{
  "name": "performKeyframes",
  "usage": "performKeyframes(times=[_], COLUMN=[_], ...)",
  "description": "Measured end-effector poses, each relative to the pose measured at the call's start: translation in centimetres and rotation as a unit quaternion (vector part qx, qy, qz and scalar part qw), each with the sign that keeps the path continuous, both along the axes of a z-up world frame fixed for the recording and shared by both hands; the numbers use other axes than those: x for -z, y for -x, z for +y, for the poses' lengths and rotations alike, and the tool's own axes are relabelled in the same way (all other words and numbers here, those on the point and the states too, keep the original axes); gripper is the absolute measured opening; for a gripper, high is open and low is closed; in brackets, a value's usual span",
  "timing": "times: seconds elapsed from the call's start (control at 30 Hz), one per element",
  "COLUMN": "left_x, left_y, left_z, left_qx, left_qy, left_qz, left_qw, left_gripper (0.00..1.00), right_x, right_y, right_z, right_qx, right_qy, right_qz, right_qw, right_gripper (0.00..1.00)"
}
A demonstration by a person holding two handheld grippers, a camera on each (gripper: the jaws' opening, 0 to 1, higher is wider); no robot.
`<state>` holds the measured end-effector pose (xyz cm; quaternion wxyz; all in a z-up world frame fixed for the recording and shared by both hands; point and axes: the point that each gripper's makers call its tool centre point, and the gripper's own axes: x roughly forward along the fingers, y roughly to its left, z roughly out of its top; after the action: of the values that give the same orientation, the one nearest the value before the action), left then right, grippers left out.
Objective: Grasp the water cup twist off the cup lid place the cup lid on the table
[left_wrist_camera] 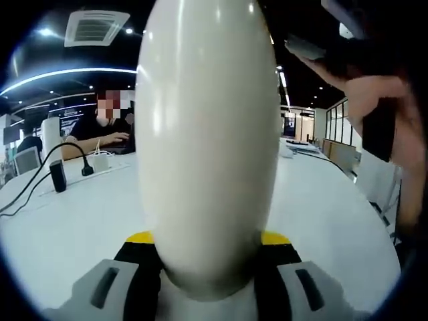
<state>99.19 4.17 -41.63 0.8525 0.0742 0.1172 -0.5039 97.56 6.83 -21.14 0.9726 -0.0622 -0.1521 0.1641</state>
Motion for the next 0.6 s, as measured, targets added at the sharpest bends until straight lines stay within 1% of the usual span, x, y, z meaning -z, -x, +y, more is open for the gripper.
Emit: performKeyframes(times=[0.1, 0.17, 0.23, 0.3, 0.43, 0.5, 0.6], left_x=[0.01, 0.04, 0.05, 0.04, 0.02, 0.03, 0.04], left_y=[0.03, -0.01, 0.0, 0.04, 0.12, 0.15, 0.18], left_z=[-0.02, 0.01, 0.03, 0.04, 0.03, 0.0, 0.01], left_qx=[0.002, 0.002, 0.002, 0.001, 0.002, 0.002, 0.002], left_qy=[0.0, 0.0, 0.0, 0.0, 0.0, 0.0, 0.0], left_qz=[-0.001, 0.0, 0.0, 0.001, 0.001, 0.001, 0.001], left_qw=[1.0, 1.0, 1.0, 1.0, 1.0, 1.0, 1.0], left_gripper=[0.55, 0.55, 0.55, 0.55, 0.55, 0.55, 0.55], right_x=[0.07, 0.09, 0.11, 0.14, 0.15, 0.15, 0.24], right_y=[-0.04, 0.08, 0.13, 0.11, 0.01, 0.06, 0.2], right_z=[0.1, 0.35, 0.28, 0.35, 0.46, 0.35, 0.32], right_qx=[-0.029, -0.049, -0.061, -0.089, -0.15, -0.169, -0.196], right_qy=[-0.001, 0.01, 0.007, 0.014, 0.023, 0.029, 0.027], right_qz=[0.006, 0.004, 0.005, 0.008, 0.019, 0.017, 0.018], right_qw=[0.9996, 0.9988, 0.9981, 0.9959, 0.9882, 0.9851, 0.98], right_gripper=[0.45, 0.45, 0.45, 0.45, 0.45, 0.45, 0.45])
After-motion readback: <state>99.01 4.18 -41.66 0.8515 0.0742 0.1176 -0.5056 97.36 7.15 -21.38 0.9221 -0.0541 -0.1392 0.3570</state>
